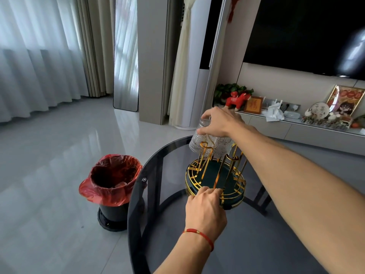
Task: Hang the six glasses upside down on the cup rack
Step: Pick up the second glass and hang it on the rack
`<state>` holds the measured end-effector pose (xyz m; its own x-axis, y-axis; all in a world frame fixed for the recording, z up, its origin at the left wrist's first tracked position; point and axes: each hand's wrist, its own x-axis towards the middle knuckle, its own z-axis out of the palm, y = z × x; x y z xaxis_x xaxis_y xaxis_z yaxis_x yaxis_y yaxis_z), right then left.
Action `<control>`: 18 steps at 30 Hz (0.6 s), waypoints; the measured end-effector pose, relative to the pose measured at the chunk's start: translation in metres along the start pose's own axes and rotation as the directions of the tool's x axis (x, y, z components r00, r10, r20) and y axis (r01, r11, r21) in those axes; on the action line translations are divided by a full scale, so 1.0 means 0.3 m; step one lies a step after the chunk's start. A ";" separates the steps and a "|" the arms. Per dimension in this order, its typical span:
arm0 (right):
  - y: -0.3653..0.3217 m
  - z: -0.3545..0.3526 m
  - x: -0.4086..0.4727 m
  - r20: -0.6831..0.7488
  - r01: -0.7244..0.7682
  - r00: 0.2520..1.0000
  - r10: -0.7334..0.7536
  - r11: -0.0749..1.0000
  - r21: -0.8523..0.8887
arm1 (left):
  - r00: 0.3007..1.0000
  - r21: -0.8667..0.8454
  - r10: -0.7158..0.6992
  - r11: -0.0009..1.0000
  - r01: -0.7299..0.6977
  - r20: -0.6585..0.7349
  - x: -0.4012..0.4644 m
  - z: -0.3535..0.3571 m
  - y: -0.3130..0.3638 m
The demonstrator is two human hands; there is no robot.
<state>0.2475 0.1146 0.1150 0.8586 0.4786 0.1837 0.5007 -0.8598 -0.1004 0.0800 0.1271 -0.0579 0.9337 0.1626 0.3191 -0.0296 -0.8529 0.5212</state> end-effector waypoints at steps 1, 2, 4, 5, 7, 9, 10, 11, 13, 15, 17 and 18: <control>-0.001 0.001 -0.001 0.012 0.010 1.000 -0.009 0.999 -0.031 | 1.000 0.001 0.000 1.000 0.000 0.001 -0.001 0.000 -0.001; -0.003 0.002 -0.002 0.028 0.020 0.999 -0.018 0.998 -0.059 | 1.000 0.003 -0.001 1.000 0.001 0.001 -0.001 0.000 0.000; -0.007 0.004 -0.004 0.070 0.047 0.997 -0.039 0.992 -0.118 | 1.000 0.010 0.000 1.000 0.000 0.004 -0.001 -0.002 0.003; -0.012 0.008 -0.004 0.090 0.061 0.995 -0.048 0.986 -0.156 | 1.000 0.016 0.001 1.000 -0.001 0.009 -0.001 -0.003 0.003; -0.018 0.011 -0.006 0.113 0.089 0.992 -0.063 0.967 -0.239 | 1.000 0.032 0.006 0.999 -0.007 0.016 0.001 -0.006 0.002; -0.018 0.010 -0.011 0.134 0.120 0.988 -0.082 0.944 -0.308 | 1.000 0.043 0.005 0.999 -0.006 0.018 0.006 -0.009 0.000; -0.013 0.007 -0.020 0.137 0.135 0.986 -0.095 0.935 -0.327 | 1.000 0.048 0.003 0.999 -0.004 0.020 0.005 -0.008 0.002; -0.005 0.006 -0.029 0.120 0.143 0.987 -0.110 0.938 -0.316 | 1.000 0.053 0.003 0.999 -0.004 0.018 0.005 -0.009 0.004; 0.029 0.004 -0.067 0.013 0.129 0.992 -0.128 0.977 -0.173 | 1.000 0.063 0.002 0.998 -0.002 0.010 0.003 -0.009 0.010; 0.079 0.011 -0.141 -0.127 0.126 0.984 -0.127 0.992 -0.013 | 1.000 0.069 -0.006 0.998 0.006 -0.006 0.003 -0.009 0.014; 0.144 0.026 -0.251 -0.246 0.141 0.961 -0.127 0.989 0.038 | 1.000 0.084 -0.010 0.996 0.011 -0.007 0.001 -0.010 0.021; 0.179 0.036 -0.322 -0.294 0.143 0.948 -0.121 0.988 0.054 | 1.000 0.094 -0.016 0.995 0.016 0.002 -0.003 -0.010 0.028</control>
<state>0.1925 0.0241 0.0814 0.7215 0.5052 0.4735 0.6232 -0.7719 -0.1260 0.0779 0.1212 -0.0514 0.9346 0.1756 0.3093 0.0189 -0.8929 0.4499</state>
